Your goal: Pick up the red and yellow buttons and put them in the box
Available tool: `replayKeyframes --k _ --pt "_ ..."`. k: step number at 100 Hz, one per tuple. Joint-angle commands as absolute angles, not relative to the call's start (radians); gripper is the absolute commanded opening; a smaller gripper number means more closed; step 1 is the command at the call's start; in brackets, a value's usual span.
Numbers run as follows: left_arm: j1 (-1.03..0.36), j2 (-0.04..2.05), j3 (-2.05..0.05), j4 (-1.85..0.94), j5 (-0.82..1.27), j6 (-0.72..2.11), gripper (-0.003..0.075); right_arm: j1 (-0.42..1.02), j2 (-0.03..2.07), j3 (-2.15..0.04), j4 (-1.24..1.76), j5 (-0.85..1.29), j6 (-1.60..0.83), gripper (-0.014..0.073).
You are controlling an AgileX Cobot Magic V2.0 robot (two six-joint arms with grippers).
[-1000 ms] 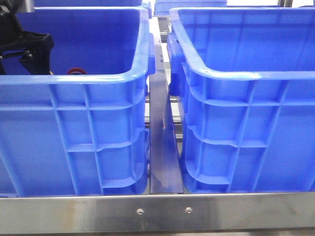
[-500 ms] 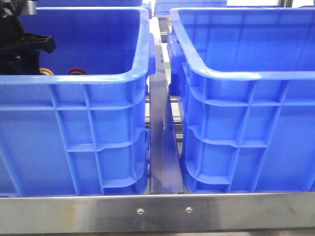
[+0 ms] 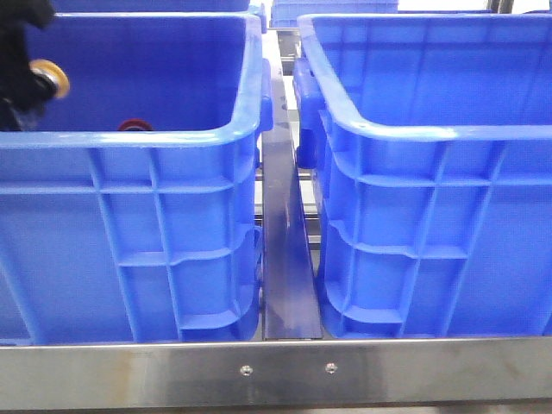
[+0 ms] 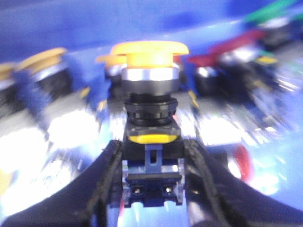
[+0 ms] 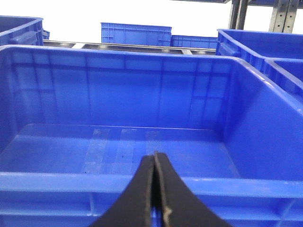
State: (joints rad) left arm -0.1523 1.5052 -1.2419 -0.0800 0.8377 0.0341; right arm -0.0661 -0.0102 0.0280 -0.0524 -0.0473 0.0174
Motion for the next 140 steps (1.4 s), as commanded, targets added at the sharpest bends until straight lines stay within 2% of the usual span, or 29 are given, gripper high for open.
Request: replayKeyframes --k 1,27,37,50,65,98,140 --pt "-0.159 1.388 -1.212 -0.1 0.781 0.031 0.0095 -0.065 -0.03 0.033 -0.051 -0.122 0.018 -0.0102" --pt "-0.159 1.23 -1.121 -0.14 0.764 0.036 0.0095 -0.065 -0.03 0.033 -0.051 -0.122 0.018 -0.0102" --pt "-0.183 1.206 -1.121 -0.237 0.764 0.118 0.0095 -0.065 -0.03 0.033 -0.051 -0.122 0.018 -0.0102" --pt "-0.267 1.201 -1.121 -0.47 0.772 0.3 0.0095 -0.065 -0.03 0.033 -0.051 -0.122 0.018 -0.0102" --pt "-0.384 1.201 -1.121 -0.606 0.742 0.454 0.0095 -0.065 -0.03 0.033 -0.051 -0.122 0.018 -0.0102" --pt "-0.658 1.228 -1.121 -0.615 0.651 0.511 0.0095 -0.065 -0.03 0.033 -0.051 -0.124 0.018 -0.0102" --pt "-0.699 1.274 -1.121 -0.615 0.657 0.511 0.0095 -0.064 -0.03 0.013 -0.051 -0.152 0.019 -0.0102"
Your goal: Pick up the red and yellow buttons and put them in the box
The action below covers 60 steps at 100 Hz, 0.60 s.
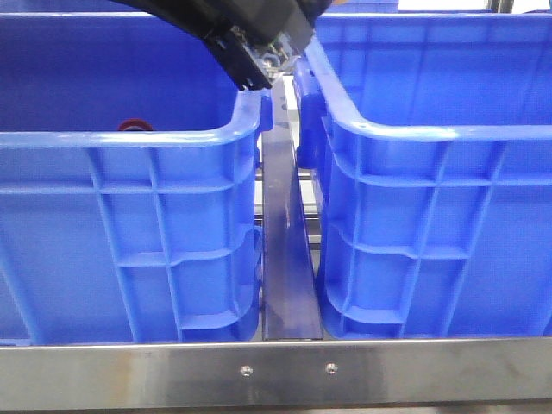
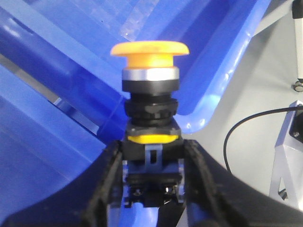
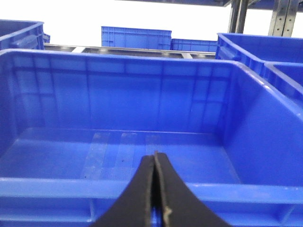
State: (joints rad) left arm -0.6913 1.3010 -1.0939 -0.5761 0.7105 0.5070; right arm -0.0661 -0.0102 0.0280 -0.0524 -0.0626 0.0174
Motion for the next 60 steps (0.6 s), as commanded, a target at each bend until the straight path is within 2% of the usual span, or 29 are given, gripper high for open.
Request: replayKeyframes --k 1,14,36,60 --pt "-0.699 1.274 -1.121 -0.615 0.657 0.511 0.0095 -0.064 -0.03 0.01 -0.051 -0.152 0.019 -0.0102" --pt "-0.699 1.274 -1.121 -0.615 0.667 0.511 0.0095 -0.061 -0.023 -0.09 -0.051 -0.08 0.019 -0.0102" --pt "-0.699 1.274 -1.121 -0.624 0.668 0.511 0.0095 -0.061 0.116 -0.356 -0.049 0.319 0.019 -0.0102" --pt "-0.699 1.274 -1.121 -0.624 0.668 0.511 0.0095 -0.061 0.378 -0.591 -0.049 0.448 0.019 -0.0102"
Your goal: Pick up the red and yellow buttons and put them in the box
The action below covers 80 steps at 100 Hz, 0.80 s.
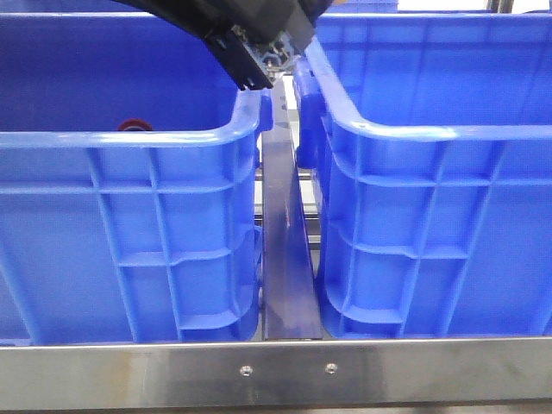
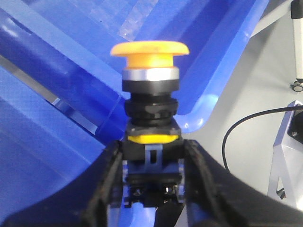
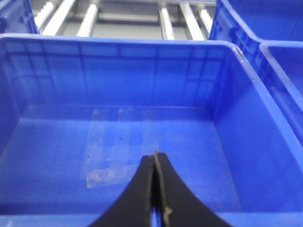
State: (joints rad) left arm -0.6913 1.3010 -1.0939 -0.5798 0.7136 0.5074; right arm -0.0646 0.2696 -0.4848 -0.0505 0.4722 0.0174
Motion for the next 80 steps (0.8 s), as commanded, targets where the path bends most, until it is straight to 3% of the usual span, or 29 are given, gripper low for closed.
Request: replayKeyframes --k 1,14,21,33,43,50,80 --pt "-0.699 1.274 -1.121 -0.624 0.668 0.511 0.0095 -0.061 0.386 -0.597 -0.048 0.452 0.019 -0.0102" --pt "-0.699 1.274 -1.121 -0.624 0.668 0.511 0.0095 -0.061 0.523 -0.704 -0.034 0.52 0.019 -0.008" --pt "-0.699 1.274 -1.121 -0.624 0.668 0.511 0.0095 -0.061 0.591 -0.751 -0.023 0.559 0.019 -0.0006" --pt "-0.699 1.274 -1.121 -0.624 0.668 0.511 0.0095 -0.061 0.685 -0.812 0.0 0.612 0.019 0.023" --pt "-0.699 1.274 -1.121 -0.624 0.668 0.511 0.0095 -0.061 0.739 -0.847 0.071 0.628 0.019 0.0489" --pt "-0.699 1.274 -1.121 -0.624 0.668 0.511 0.0095 -0.061 0.766 -0.863 0.154 0.634 0.019 0.059" --pt "-0.699 1.274 -1.121 -0.624 0.668 0.511 0.0095 -0.013 0.853 -0.883 0.827 0.723 -0.203 0.061"
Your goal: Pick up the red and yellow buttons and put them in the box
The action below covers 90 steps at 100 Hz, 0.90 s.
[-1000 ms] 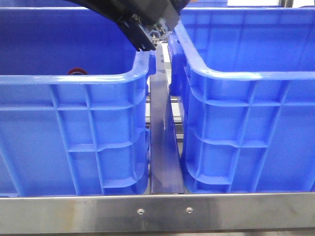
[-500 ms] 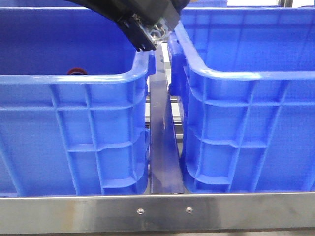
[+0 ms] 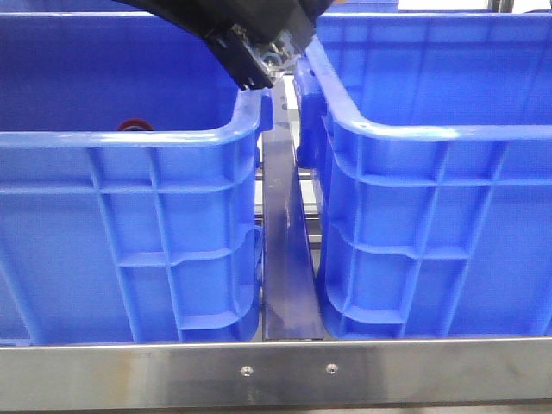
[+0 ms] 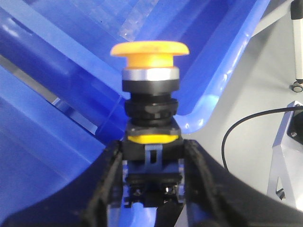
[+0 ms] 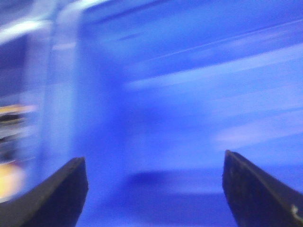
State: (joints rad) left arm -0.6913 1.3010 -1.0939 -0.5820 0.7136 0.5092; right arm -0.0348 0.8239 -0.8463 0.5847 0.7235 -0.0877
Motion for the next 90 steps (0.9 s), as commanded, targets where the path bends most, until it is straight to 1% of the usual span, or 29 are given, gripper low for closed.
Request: replayKeyframes --k 1,17,29,51,72,90 --pt "-0.699 1.274 -1.121 -0.624 0.668 0.511 0.0095 -0.011 0.857 -0.883 0.86 0.735 -0.219 0.061" --pt "-0.699 1.274 -1.121 -0.624 0.668 0.511 0.0095 0.035 0.962 -0.883 1.155 0.853 -0.377 0.061" --pt "-0.699 1.274 -1.121 -0.624 0.668 0.511 0.0095 0.074 1.038 -0.884 1.258 0.885 -0.44 0.061" --pt "-0.699 1.274 -1.121 -0.624 0.668 0.511 0.0095 0.16 1.159 -0.905 1.295 0.88 -0.456 0.061" --pt "-0.699 1.274 -1.121 -0.624 0.668 0.511 0.0095 0.241 1.25 -0.989 1.297 0.867 -0.473 0.0608" --pt "-0.699 1.274 -1.121 -0.624 0.668 0.511 0.0095 0.27 1.274 -1.006 1.302 0.863 -0.477 0.06"
